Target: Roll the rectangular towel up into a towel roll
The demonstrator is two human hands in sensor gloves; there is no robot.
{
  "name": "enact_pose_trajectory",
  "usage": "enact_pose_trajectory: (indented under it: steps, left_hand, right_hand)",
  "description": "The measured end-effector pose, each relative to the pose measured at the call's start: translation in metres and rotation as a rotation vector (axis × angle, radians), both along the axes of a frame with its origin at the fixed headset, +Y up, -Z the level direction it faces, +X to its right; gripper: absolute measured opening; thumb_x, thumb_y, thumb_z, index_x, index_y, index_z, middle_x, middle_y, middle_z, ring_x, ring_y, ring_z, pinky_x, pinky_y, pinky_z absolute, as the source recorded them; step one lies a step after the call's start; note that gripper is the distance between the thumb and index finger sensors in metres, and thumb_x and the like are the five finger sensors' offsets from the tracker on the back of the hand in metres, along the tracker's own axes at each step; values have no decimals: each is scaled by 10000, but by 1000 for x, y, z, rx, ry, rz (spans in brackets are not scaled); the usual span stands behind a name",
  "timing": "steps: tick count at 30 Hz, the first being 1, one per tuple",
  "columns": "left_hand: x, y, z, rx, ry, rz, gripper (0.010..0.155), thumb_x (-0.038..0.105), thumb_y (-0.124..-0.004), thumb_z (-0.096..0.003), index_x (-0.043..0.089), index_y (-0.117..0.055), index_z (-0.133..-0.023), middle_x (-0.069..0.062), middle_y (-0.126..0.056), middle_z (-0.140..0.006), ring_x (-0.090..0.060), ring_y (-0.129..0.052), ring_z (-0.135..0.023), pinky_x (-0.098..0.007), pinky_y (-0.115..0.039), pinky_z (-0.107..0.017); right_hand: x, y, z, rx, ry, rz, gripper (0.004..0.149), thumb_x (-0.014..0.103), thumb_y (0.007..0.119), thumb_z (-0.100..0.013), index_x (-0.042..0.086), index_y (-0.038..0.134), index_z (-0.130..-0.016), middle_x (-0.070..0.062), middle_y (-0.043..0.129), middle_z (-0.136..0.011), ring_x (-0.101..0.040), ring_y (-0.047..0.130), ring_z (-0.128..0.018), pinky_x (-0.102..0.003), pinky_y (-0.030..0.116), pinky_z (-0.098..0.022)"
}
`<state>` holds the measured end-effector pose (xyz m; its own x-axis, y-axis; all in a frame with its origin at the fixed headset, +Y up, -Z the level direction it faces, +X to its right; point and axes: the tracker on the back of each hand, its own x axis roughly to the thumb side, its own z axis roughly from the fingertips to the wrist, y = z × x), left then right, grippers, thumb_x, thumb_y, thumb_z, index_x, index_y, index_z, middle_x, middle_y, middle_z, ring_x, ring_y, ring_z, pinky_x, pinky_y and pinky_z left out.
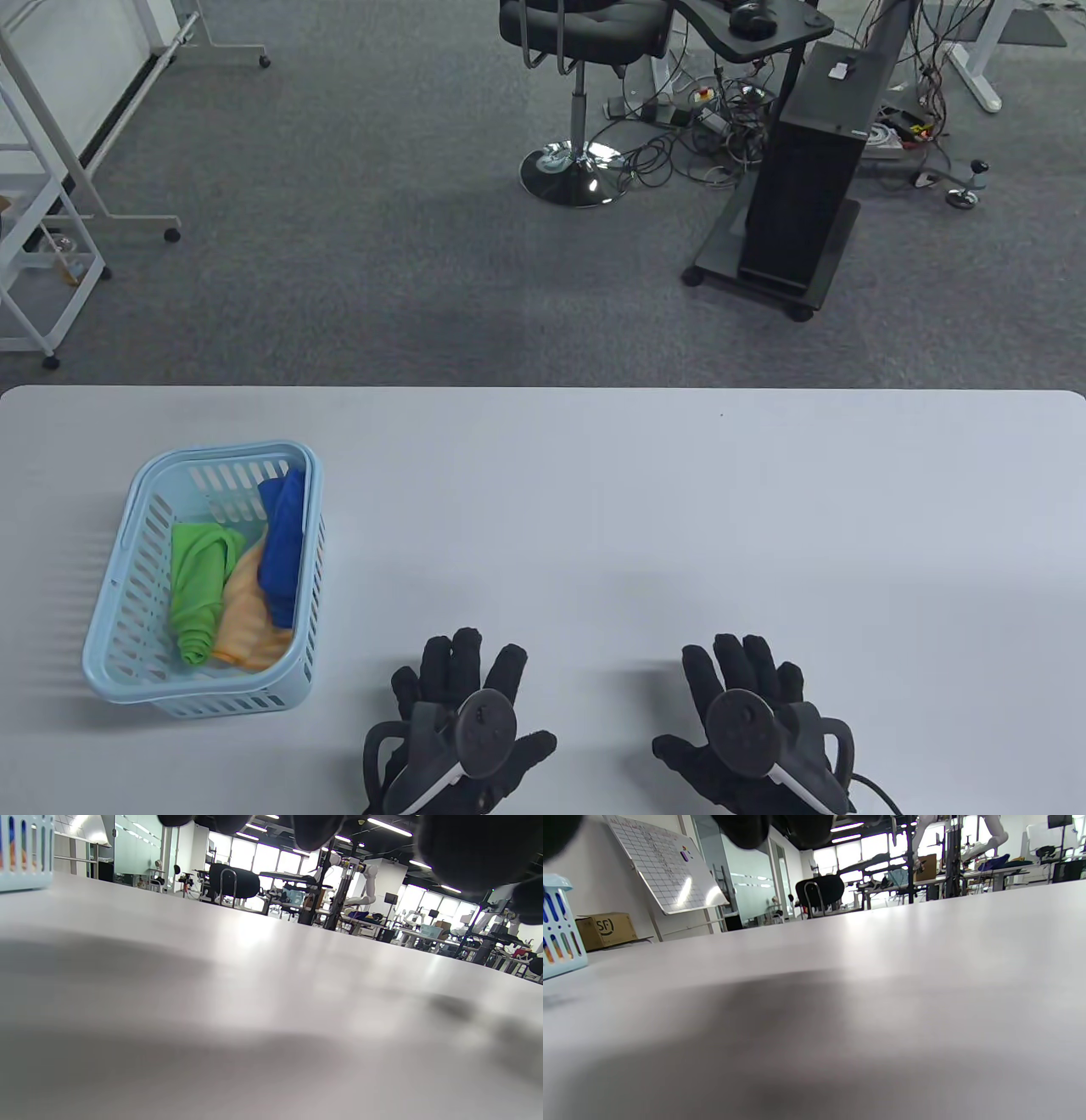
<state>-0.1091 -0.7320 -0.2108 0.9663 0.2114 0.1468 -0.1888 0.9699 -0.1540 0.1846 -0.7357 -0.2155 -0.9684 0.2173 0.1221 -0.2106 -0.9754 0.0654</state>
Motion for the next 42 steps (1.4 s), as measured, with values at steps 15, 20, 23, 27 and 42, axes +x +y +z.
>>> enact_pose_trajectory:
  steps: [15,20,23,27,42]
  left_hand:
    - [0,-2,-1,-38,-3,8,918,736,-739,-335,362,-470,-1130,-191,-347,-1210,-516,-346,-1099,-786,-335,-673]
    - [0,-4,-1,-41,2,19,907,725,-740,-336,350,-491,-1124,-195,-372,-1204,-513,-365,-1096,-785,-335,-670]
    - [0,-3,-1,-24,0,24,893,717,-736,-339,341,-511,-1117,-197,-423,-1192,-513,-392,-1089,-784,-342,-666]
    - [0,-1,0,21,3,76,833,667,-738,-352,311,-586,-1089,-201,-578,-1140,-511,-475,-1064,-779,-363,-650]
    - [-41,99,-44,233,207,231,716,599,-758,-382,227,-801,-992,-186,-861,-1000,-484,-831,-895,-668,-638,-622]
  right_hand:
    - [0,-1,0,-11,6,-16,958,685,715,-238,224,472,-1042,-142,359,-1078,-412,301,-1005,-702,279,-664]
    - [0,-2,0,-19,4,-25,948,676,716,-242,215,487,-1038,-144,384,-1073,-415,330,-1003,-708,293,-661]
    - [0,-2,0,-17,3,-27,937,670,717,-244,213,503,-1033,-144,398,-1070,-414,345,-1003,-708,297,-660]
    - [1,0,0,0,-9,-46,906,653,717,-254,209,537,-1023,-139,432,-1064,-411,384,-1001,-713,322,-657]
    - [2,0,0,-17,-2,-75,891,634,715,-267,205,530,-1026,-137,444,-1062,-404,395,-1004,-705,310,-663]
